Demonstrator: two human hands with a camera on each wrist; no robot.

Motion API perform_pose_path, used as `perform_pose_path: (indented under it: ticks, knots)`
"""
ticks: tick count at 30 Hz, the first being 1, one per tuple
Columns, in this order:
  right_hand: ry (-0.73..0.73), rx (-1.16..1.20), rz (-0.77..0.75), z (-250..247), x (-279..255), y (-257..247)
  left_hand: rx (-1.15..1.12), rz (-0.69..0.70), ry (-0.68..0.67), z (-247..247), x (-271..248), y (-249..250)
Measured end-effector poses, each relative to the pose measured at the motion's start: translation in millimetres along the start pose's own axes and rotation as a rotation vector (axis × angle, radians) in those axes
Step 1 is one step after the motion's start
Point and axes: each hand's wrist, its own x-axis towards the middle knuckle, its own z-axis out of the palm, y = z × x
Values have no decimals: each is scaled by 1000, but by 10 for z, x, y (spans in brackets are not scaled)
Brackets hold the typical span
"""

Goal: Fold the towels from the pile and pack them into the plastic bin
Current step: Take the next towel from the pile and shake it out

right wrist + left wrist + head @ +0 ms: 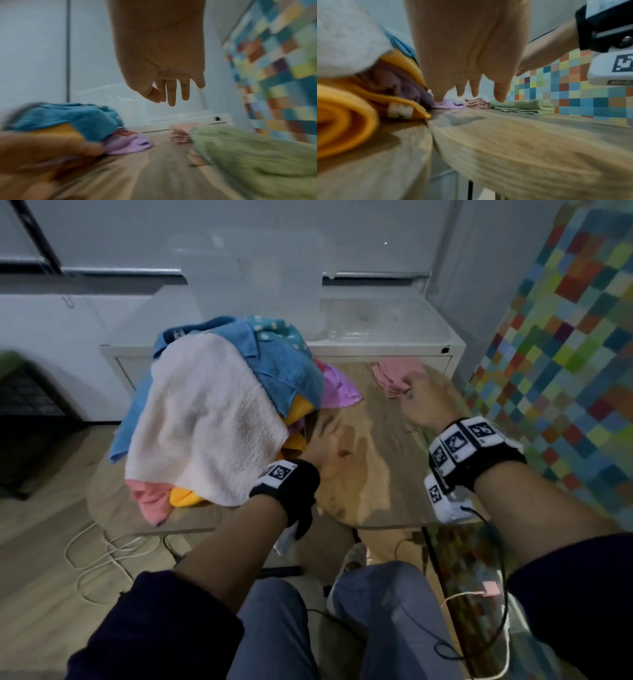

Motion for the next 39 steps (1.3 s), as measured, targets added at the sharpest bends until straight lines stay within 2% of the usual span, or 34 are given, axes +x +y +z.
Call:
perform_pose_path:
  ticks: [2, 4, 6, 9, 11, 13, 14, 16, 19, 22, 25, 28, 30, 33, 35, 37, 39]
  knots:
    - [-38, 119, -78, 141, -83, -439, 80, 65, 224, -108, -151, -63]
    - [-140, 187, -143, 322, -226, -837, 77, 37, 490, -166, -320, -180]
    - [-199, 224, -197, 487, -386, -1126, 67, -137, 635, -178, -488, -319]
    - [-222, 258, -213, 667, -587, -1410, 70, -377, 729, -169, -751, -457]
    - [-252, 297, -182, 729, -666, -1532, 67, -447, 705, -122, -850, -571]
    - [-281, 382, -140, 776, -703, -1607, 108, -440, 513, -70, -903, -682]
    - [-287, 442, -110, 788, -715, -1637, 91, -445, 474, -78, -917, -717]
    - [-279, 574, -61, 804, -736, -1686, -82, -418, 537, -177, -993, -702]
    - [-217, 573, -135, 729, -770, -1720, -323, -318, 668, -423, -1158, -590]
    - [-83, 407, -251, 608, -786, -1767, -277, -145, 720, -668, -1217, -463]
    - [139, 353, -242, 509, -738, -1777, -244, -12, 757, -868, -1194, -273]
    - [283, 434, -143, 336, -633, -1635, -259, 5, 805, -1038, -1196, -98]
    - [404, 483, -64, 153, -580, -1497, -191, 1, 806, -1135, -1183, -21]
    - [577, 475, 67, -192, -543, -1259, 17, 73, 709, -1217, -1099, 47]
    - [664, 435, 144, -411, -529, -1062, 70, 88, 625, -1233, -1018, 75]
    - [735, 436, 215, -575, -530, -827, 6, 95, 645, -1253, -928, 110]
    - [738, 474, 255, -661, -553, -565, -164, 122, 665, -1256, -846, 167]
